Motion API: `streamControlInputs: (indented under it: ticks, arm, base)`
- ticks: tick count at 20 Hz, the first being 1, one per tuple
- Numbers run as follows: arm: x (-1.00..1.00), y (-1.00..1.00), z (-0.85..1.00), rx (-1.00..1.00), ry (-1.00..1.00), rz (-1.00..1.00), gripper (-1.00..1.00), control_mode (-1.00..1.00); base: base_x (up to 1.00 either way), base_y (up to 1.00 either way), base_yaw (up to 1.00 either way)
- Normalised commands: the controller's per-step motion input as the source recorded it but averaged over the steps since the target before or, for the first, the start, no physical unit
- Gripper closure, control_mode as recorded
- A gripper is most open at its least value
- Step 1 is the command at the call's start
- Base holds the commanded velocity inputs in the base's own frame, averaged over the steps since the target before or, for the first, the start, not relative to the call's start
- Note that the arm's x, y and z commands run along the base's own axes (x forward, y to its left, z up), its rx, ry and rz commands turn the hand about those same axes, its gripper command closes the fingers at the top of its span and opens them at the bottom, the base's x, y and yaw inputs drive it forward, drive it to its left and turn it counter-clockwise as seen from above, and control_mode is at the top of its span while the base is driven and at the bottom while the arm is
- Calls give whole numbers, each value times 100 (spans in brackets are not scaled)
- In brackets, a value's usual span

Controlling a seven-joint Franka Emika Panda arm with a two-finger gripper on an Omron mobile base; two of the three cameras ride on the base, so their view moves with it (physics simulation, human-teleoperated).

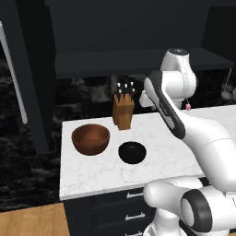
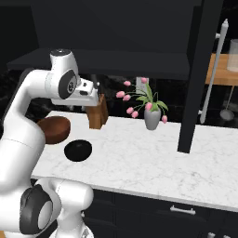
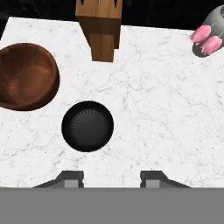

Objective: Pick up the bowls on the counter and stack them on top of one another in the open cabinet. Place the smaller bowl on top of the larger bowl.

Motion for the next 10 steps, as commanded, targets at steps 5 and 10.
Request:
streamControlInputs:
  ticks: [5, 10]
  arm:
    - [-14, 20, -37, -1, 3, 0, -100, -100]
    - [0, 55, -100, 0, 25, 0, -100, -100]
  base:
    - [0, 0, 0]
    - [0, 0, 0]
